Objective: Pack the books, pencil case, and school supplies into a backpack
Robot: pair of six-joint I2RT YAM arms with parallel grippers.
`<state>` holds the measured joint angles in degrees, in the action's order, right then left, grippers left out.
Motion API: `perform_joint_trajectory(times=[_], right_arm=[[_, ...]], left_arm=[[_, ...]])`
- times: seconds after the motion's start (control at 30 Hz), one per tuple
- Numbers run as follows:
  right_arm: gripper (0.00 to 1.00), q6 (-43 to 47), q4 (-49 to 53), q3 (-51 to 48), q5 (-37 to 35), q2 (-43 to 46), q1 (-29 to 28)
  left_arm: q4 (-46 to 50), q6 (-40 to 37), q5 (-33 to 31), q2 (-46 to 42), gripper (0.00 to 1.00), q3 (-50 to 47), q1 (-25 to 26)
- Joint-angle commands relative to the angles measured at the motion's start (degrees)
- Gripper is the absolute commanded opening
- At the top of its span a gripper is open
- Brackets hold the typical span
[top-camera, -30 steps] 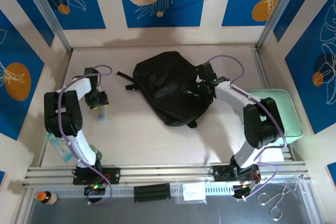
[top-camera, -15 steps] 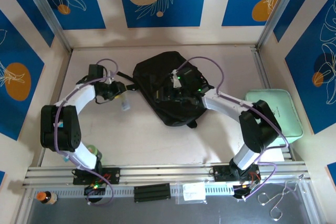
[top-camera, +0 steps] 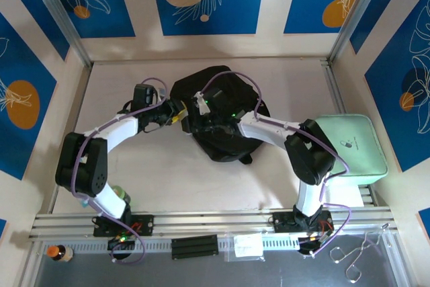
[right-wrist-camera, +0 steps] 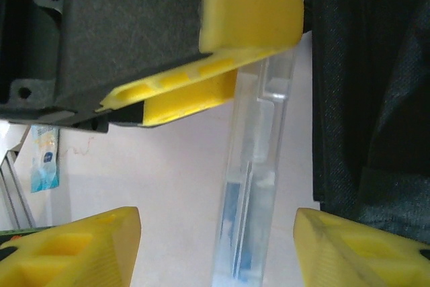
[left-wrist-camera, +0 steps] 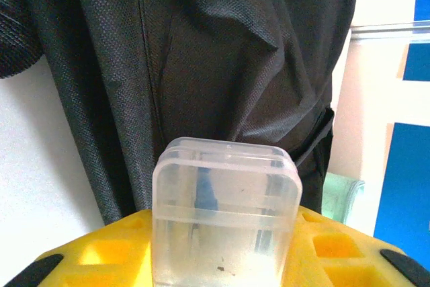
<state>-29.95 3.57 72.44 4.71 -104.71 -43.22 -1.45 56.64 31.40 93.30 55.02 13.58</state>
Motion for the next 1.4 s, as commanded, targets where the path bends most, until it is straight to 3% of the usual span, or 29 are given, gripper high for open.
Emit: perform_joint_trajectory(times=[0.0, 0.37, 0.5, 0.67, 0.77, 0.9, 1.37], right_arm=[[0.54, 0.0, 0.6, 1.9, 0.3, -1.7, 0.8], [0.39, -0.6, 2.0, 3.6, 3.6, -4.3, 1.5], [0.25, -0.8, 2.1, 3.9, 4.2, -4.1, 1.6], [0.17, -1.6, 0.8, 1.8, 4.1, -0.8, 2.8], [0.16, -1.9, 0.3, -1.0, 4.1, 3.4, 4.5], [0.16, -2.9, 0.4, -5.8, 3.8, 9.9, 8.3], [0.13, -7.7, 5.6, -14.3, 3.6, 21.7, 23.7]], left_arm=[[-2.9, 2.4, 1.6, 1.0, 0.33, 1.3, 0.3], [-4.0, 3.3, 1.7, 2.0, 0.33, 1.6, 0.3], [-3.8, 3.4, 0.8, 1.8, 0.35, 1.6, 0.3], [-2.5, 2.0, -2.8, 0.1, 0.59, 1.0, -1.2], [-0.9, -2.4, -4.7, -1.3, 0.68, 1.5, -1.8], [5.2, -10.6, -7.3, -1.9, 0.71, 5.0, -0.7], [21.7, -29.7, -17.6, 11.7, 0.62, 25.5, 13.5]])
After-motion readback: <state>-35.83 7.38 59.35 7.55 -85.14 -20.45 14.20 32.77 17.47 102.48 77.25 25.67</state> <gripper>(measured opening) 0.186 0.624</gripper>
